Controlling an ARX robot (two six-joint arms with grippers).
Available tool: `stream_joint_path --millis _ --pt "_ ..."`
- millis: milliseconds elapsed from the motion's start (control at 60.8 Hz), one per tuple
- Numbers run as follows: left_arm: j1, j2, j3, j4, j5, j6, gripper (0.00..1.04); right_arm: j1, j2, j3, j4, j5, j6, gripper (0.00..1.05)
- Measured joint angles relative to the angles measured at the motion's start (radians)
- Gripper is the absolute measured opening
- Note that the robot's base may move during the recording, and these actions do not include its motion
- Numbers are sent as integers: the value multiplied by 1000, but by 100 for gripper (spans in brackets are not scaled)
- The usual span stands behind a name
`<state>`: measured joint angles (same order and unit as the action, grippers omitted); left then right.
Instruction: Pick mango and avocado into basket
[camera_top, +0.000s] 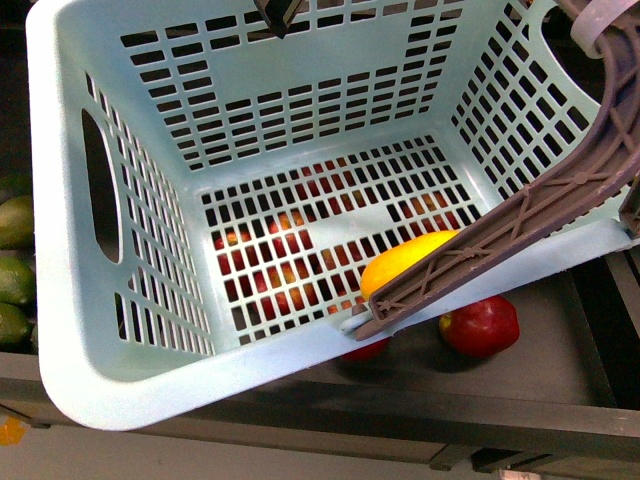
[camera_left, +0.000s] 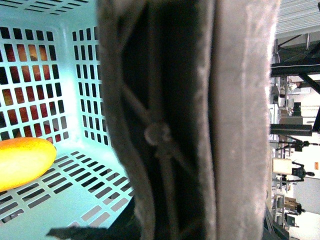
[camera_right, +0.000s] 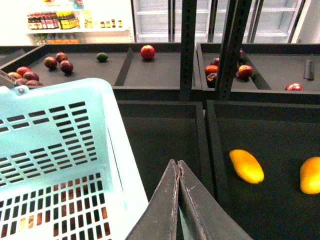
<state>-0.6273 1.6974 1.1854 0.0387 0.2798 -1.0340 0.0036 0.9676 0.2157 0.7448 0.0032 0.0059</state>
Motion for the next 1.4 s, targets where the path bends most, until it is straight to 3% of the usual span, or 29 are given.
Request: stream_joint_path --millis 115,230,477,593,1399 --pt "0 0 0 0 3 0 14 0 -64 -50 -17 -1 0 2" --pt "0 0 0 0 2 1 14 0 -88 -65 -21 -1 -2 31" --pt "0 0 0 0 2 0 14 -1 -90 -65 -21 -1 -2 72" --pt "-8 0 0 0 10 3 14 -5 -91 -65 -22 2 -2 97" --pt "-1 0 4 0 2 -2 14 -5 -92 -69 -25 -3 -2 96"
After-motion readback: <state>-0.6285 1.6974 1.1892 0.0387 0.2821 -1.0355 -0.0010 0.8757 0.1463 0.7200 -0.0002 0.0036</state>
